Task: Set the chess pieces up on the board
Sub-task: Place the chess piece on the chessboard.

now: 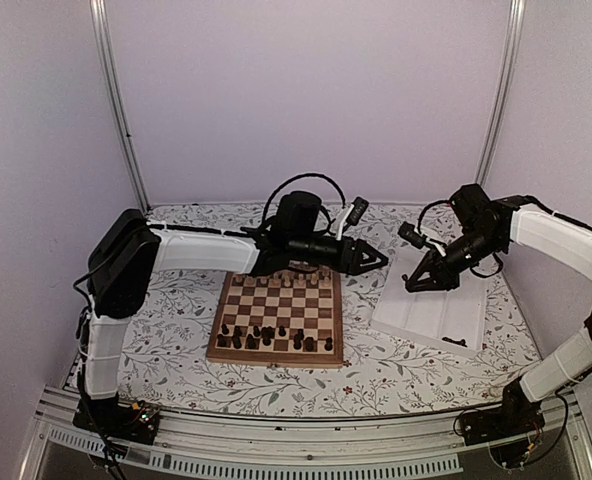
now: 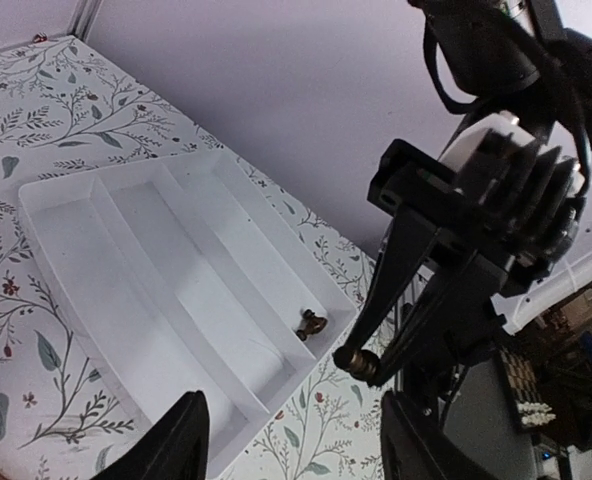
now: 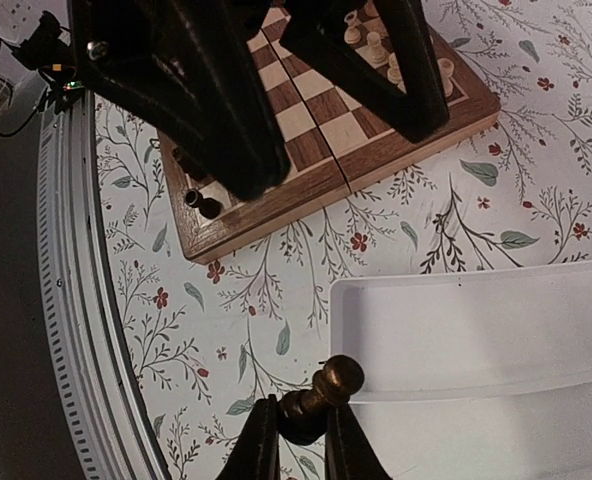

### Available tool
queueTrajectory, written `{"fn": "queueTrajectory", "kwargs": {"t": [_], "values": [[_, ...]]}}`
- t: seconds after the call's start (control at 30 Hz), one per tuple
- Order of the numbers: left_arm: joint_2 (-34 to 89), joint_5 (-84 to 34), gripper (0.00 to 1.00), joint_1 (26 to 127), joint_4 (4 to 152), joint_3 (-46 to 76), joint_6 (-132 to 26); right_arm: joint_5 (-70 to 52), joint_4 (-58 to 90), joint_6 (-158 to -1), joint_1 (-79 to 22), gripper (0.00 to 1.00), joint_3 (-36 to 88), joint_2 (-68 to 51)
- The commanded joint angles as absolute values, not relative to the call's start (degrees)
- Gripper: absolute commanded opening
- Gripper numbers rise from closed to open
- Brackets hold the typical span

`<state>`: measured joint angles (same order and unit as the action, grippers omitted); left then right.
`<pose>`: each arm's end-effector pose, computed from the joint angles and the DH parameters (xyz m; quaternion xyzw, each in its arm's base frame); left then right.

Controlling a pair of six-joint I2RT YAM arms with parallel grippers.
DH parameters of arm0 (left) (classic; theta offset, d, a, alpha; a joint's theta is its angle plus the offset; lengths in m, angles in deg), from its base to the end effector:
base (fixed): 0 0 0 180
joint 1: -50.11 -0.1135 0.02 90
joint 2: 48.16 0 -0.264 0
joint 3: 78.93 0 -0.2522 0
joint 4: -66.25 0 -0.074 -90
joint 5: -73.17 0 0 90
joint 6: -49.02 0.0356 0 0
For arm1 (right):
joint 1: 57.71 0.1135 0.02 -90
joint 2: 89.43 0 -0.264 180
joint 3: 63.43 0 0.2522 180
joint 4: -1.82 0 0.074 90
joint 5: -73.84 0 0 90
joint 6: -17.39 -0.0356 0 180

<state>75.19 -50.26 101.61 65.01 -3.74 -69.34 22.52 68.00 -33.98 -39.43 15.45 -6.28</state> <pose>0.2979 -0.4061 0.2230 0.3217 0.7215 -0.5420 0.2866 0.2533 0.1071 0.2609 -0.4925 0.7907 0.2929 0.2153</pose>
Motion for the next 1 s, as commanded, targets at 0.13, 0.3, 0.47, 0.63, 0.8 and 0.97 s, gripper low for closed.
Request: {"fn": "queueTrajectory", "kwargs": {"t": [0.13, 0.3, 0.47, 0.63, 0.8, 0.97], "values": [[80.65, -60.47, 0.59, 103.16, 52.80, -7.36, -83.19, 23.92, 67.98, -33.89, -37.60, 0.10, 18.80, -5.16], [82.82, -63.24, 0.56, 103.95, 52.01, -9.75, -84.86, 23.76, 67.02, -34.69, -37.20, 0.10, 18.49, -4.64], [84.00, -64.16, 0.51, 104.25, 52.26, -10.79, -85.73, 23.79, 66.57, -34.82, -36.93, 0.10, 18.18, -4.60], [85.01, -64.66, 0.47, 104.50, 52.43, -11.46, -86.91, 23.96, 66.49, -34.82, -36.77, 0.11, 18.37, -4.71], [86.00, -65.24, 0.39, 104.62, 52.82, -12.83, -87.40, 24.22, 66.45, -34.98, -36.56, 0.11, 18.13, -4.53], [86.69, -66.08, 0.26, 104.60, 52.69, -13.54, -88.15, 24.16, 66.13, -35.25, -36.45, 0.11, 17.90, -4.65]]}}
